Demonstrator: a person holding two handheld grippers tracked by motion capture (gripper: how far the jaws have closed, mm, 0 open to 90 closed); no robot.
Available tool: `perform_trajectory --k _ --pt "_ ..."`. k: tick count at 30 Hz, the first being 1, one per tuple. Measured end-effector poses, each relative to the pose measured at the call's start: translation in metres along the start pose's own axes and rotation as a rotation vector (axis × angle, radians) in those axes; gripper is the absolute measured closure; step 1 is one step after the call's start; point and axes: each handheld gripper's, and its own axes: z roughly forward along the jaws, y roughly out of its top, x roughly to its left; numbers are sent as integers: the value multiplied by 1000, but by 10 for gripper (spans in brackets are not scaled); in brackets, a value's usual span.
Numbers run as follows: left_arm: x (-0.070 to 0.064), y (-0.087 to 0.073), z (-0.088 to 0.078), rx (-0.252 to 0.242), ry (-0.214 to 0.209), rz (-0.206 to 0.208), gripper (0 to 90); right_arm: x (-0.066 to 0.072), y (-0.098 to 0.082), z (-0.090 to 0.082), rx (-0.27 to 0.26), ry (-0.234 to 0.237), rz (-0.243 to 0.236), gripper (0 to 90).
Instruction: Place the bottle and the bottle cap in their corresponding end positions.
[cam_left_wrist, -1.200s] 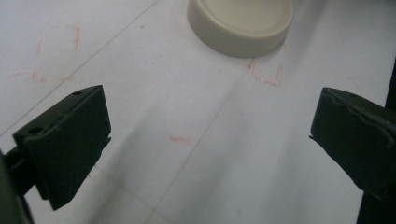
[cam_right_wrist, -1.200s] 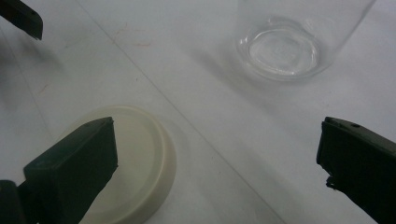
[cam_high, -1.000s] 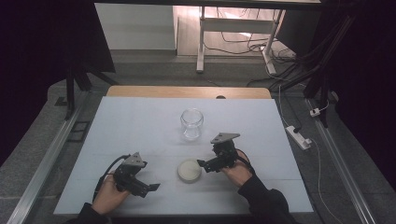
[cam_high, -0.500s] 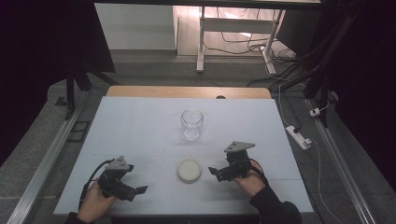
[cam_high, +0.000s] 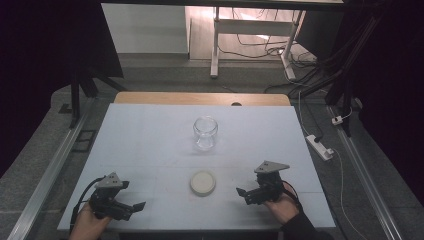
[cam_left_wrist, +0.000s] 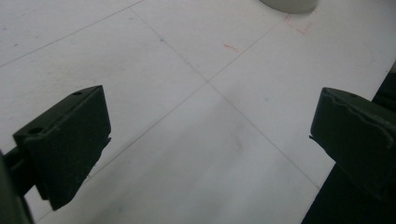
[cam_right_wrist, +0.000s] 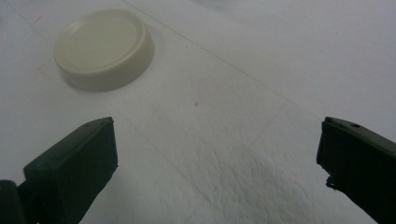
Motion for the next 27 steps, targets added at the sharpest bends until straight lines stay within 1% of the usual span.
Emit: perform_trajectory --k 6,12,19,21,23,27 --pt "1 -8 -9 -10 28 -17 0 -3 -19 -19 0 -26 44 0" --pt "3 -17 -17 -12 53 -40 0 -5 -35 -37 -5 -54 69 0" --pt "4 -27 -23 -5 63 -66 0 -7 -46 -49 6 -84 82 0" --pt "5 -30 -25 -1 72 -70 0 -7 -48 -52 -2 -89 90 0" --pt "5 -33 -27 -10 75 -77 0 -7 -50 -55 -5 -94 97 0" --pt "5 -36 -31 -13 86 -86 0 -8 -53 -60 -13 -99 110 0"
